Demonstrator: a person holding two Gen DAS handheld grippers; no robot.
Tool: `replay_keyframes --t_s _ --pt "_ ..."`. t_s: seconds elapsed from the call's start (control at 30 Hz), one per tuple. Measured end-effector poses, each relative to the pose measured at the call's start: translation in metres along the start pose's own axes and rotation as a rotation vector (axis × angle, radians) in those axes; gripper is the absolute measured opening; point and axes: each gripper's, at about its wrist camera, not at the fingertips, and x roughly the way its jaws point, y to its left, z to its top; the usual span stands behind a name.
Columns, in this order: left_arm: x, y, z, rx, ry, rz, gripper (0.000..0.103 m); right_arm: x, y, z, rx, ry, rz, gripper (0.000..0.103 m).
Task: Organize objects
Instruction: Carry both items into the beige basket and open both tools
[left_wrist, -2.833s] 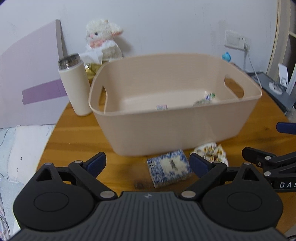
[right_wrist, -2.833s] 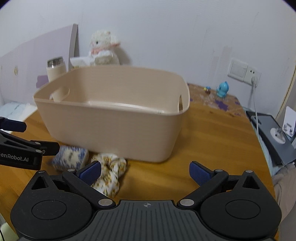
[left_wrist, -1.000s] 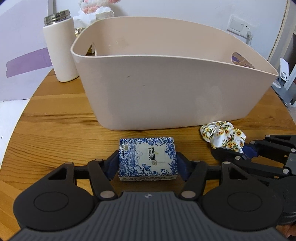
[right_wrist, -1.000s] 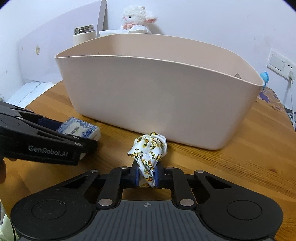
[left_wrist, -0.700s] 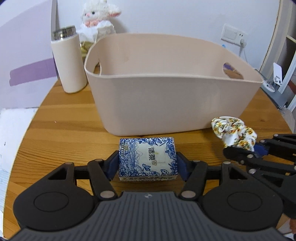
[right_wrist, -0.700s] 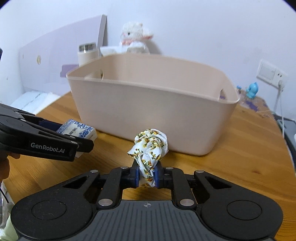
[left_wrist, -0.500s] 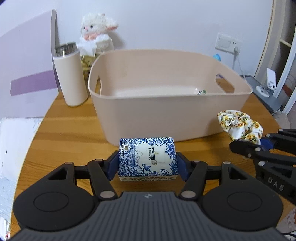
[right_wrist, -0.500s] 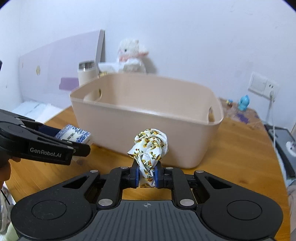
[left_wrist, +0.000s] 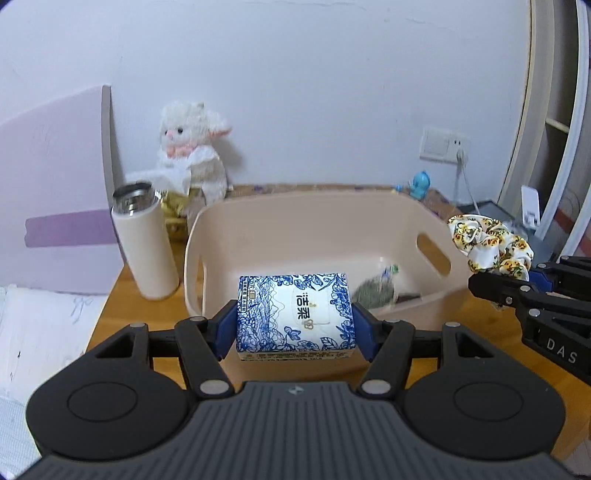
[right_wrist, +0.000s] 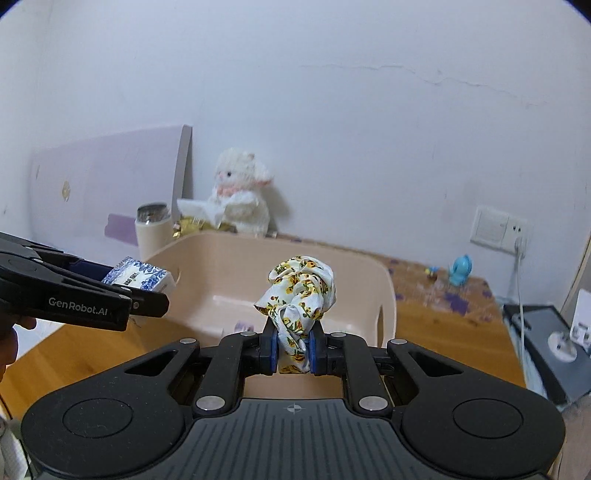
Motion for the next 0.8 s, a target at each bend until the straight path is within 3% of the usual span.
replay_keyframes --t_s 0.27,0.7,0.77,0.8 --pt "0.041 -0.008 0.032 0.010 -0.004 0.056 0.065 0.041 -0.019 0.017 0.035 0.011 0.001 0.014" --pt "0.140 -0.009 0.027 0.040 0.222 0.124 0.065 0.112 -0.031 0.003 0.049 0.186 0.015 0.015" --pt "0.140 -0.008 0.026 0.039 0.226 0.117 0.066 0.118 -0.030 -0.001 0.051 0.211 0.014 0.018" --pt "0.139 -0.008 0.026 0.039 0.227 0.114 0.066 0.119 -0.030 -0.002 0.050 0.219 0.014 0.030"
